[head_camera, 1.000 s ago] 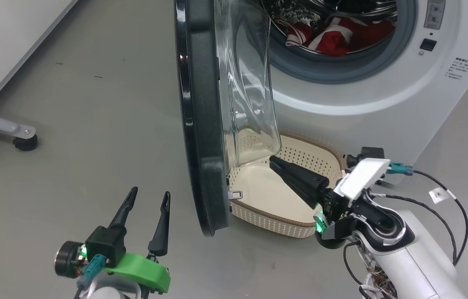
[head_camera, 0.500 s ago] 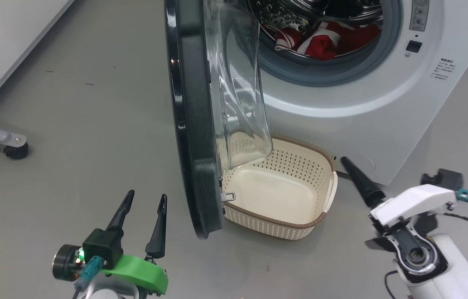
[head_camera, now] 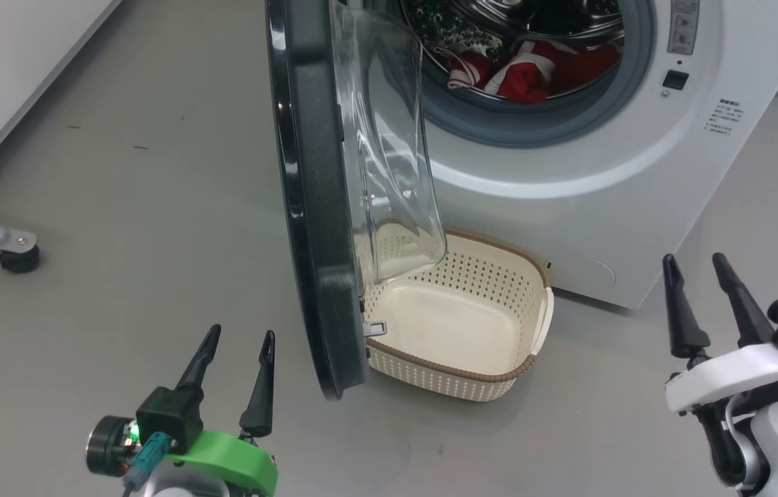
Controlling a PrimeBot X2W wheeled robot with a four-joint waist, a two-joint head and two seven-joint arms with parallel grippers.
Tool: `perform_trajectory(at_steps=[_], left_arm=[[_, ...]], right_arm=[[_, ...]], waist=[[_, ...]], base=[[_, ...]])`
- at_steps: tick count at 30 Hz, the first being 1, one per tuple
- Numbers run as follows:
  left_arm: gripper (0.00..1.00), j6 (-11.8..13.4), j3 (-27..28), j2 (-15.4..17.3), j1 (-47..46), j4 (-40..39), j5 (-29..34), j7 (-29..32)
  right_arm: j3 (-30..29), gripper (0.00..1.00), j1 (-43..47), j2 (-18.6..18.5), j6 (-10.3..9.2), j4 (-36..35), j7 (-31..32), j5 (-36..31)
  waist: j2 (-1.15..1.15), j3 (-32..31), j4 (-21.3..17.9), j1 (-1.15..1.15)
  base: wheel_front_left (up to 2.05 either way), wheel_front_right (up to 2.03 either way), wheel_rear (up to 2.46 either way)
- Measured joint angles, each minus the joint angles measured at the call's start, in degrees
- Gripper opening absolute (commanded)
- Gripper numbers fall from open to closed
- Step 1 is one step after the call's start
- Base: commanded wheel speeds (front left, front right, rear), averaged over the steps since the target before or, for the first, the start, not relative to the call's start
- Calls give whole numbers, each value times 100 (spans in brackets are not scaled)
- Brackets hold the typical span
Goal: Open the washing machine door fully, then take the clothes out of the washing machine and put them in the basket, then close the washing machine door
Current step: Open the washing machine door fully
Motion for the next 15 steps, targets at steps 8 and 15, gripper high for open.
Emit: perform_trajectory(at_steps=[8,15], left_arm=[[100,10,11,0,9,5,0,0],[100,14,11,0,22,18,0,0]], right_arm=[[46,100,209,236,-659,-171,298,-1236],[-140,100,416,779,-860,-422,298,-1724]], waist=[[0,-8,-33,0],[0,8,-74,0]], base=[[0,0,0],[0,0,0]])
